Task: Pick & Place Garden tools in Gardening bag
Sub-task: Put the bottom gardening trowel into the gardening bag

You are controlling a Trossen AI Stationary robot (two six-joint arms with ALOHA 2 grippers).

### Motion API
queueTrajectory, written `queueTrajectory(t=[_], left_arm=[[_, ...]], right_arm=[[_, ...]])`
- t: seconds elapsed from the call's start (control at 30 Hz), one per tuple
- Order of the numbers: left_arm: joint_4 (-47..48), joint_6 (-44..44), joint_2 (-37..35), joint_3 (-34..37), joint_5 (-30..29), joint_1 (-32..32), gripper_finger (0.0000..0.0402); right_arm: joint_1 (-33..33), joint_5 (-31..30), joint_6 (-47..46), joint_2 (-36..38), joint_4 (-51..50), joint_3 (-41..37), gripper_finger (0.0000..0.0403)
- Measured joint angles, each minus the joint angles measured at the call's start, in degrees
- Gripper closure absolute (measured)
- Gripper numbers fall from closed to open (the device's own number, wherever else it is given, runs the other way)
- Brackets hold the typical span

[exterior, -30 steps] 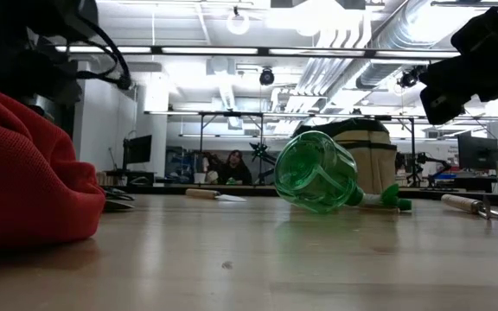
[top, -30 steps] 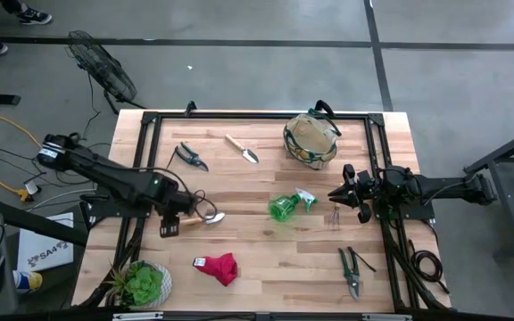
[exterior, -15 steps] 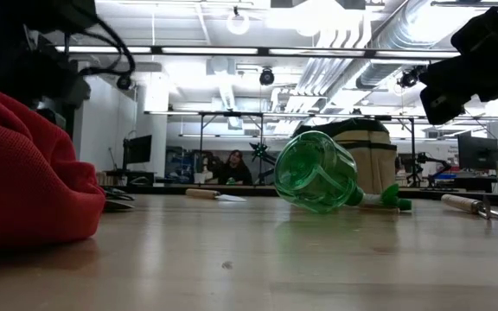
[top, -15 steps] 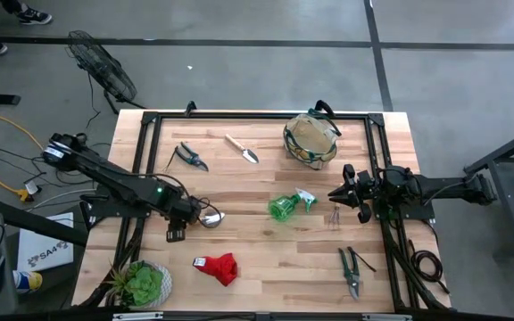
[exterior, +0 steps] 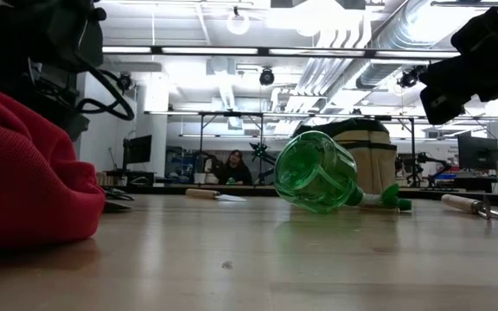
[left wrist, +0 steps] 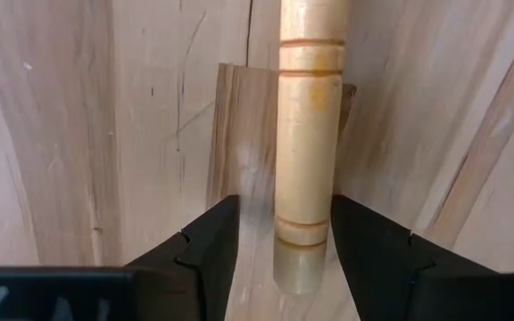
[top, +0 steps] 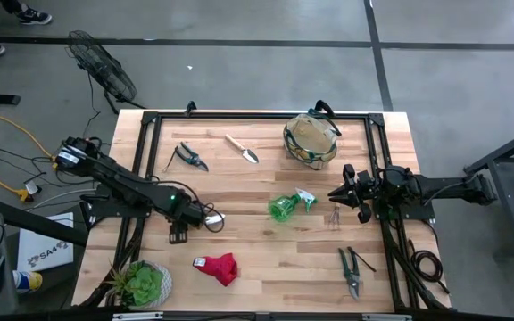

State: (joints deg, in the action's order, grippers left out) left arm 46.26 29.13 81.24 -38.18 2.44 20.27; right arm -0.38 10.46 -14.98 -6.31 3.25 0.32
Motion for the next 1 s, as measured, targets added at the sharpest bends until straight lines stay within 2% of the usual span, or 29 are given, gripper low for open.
queueTrajectory(t=[0.17,0.43,0.53,0.67,0.87,1.0], left_arm=[[0.1,1.4,0.1,-0.1,-0.2,0.0,0.0246],[0.0,3.9,0.1,-0.1,1.3,0.0,0.0338],[0.0,4.4,0.0,-0.1,2.8,0.0,0.0337],[0.2,4.4,0.0,-1.9,8.3,0.0,0.0337],[0.3,4.3,0.0,-9.1,15.1,0.0,0.0337],[0.3,4.4,0.0,-14.9,16.3,0.0,0.0337]], right_arm=[[0.0,0.0,0.0,0.0,0.0,0.0,0.0345],[0.0,0.0,0.0,0.0,0.0,0.0,0.0345],[0.0,0.0,0.0,0.0,0.0,0.0,0.0345],[0.0,0.0,0.0,0.0,0.0,0.0,0.0345],[0.0,0.0,0.0,0.0,0.0,0.0,0.0345],[0.0,-0.8,-0.2,0.0,0.0,0.0,0.0345]])
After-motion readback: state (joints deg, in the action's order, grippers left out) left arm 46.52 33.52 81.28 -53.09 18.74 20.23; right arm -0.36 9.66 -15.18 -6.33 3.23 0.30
